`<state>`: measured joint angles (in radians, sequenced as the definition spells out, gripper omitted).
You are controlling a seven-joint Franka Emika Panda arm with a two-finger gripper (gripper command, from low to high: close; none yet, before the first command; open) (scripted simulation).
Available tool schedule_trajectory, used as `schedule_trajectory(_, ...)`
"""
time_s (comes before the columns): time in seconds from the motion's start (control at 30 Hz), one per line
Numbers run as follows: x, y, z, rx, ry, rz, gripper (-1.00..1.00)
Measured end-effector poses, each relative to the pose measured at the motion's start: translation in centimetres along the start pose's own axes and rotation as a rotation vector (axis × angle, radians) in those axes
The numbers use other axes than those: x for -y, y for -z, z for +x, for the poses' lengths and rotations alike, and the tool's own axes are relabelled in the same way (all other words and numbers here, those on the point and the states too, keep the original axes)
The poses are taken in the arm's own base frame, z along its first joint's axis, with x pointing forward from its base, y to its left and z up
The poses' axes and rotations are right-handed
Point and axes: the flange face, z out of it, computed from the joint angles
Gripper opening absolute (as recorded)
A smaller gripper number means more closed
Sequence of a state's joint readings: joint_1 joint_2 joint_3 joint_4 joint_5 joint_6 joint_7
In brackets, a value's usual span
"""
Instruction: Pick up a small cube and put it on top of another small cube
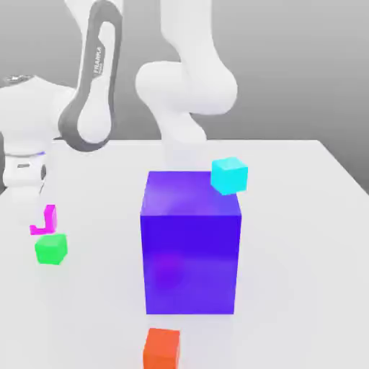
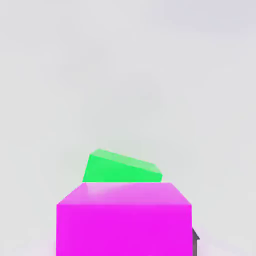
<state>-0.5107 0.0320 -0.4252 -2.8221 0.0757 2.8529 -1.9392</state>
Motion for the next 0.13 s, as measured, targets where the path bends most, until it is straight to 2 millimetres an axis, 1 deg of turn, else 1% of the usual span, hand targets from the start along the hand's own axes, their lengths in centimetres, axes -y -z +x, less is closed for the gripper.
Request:
schedule_trajectory(0.07, 0.3, -1.3, -0.1, 0.004, -0.004, 0.003, -1.00)
schedule_trajectory(0.1, 0.4, -1.7, -0.2, 0.005, -0.006, 0.004, 1.00)
schedule_trajectory(0.13, 0.4, -1.7, -0.2, 0.005, -0.006, 0.004, 1.00)
